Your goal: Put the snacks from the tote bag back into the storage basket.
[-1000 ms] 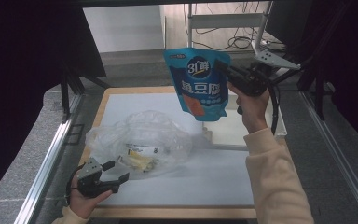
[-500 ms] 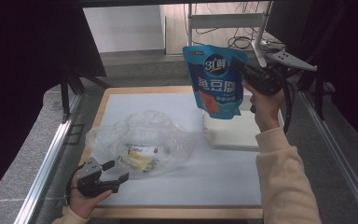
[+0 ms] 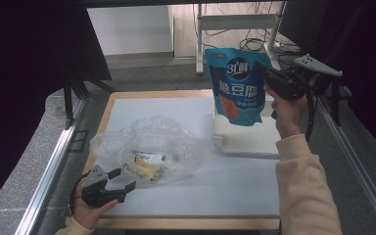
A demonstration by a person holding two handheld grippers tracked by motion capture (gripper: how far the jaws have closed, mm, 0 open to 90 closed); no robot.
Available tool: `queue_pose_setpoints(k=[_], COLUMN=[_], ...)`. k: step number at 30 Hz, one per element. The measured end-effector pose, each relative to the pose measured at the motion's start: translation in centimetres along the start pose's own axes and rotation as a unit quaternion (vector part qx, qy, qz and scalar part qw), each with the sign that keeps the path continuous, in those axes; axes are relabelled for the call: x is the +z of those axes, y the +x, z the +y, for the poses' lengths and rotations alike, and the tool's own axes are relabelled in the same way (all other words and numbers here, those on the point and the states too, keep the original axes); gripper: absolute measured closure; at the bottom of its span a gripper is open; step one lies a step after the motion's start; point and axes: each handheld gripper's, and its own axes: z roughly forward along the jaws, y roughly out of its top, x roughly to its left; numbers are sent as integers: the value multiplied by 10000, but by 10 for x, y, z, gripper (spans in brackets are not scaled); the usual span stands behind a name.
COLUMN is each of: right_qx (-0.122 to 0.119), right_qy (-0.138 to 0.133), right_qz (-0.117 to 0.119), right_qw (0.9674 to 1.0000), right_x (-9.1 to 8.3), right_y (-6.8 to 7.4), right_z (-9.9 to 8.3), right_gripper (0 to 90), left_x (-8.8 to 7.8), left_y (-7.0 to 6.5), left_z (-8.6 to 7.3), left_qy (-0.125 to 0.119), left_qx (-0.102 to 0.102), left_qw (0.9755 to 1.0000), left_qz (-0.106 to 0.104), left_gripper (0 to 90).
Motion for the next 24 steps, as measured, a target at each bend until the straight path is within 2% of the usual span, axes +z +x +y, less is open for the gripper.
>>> queue_pose_setpoints(k=[9,15,24], right_qx=[-55,43,196], right_qy=[96,240,289], right_qz=[-161,-235,-258], right_qw=[9998,9994,9991], right_x=[1,10,24], right_y=[-11,-21,-34], right_z=[-4,-18,-39], right_gripper=[889,890,889], left_x=[1,2,2], left_y=[0,0,1], left_z=[0,-1,-1], left_qy=[15,31,47], left_qx=[6,10,14], left_qw=[10000,10000,10000], left_qz=[-7,-8,0], left_gripper=[229,229,229])
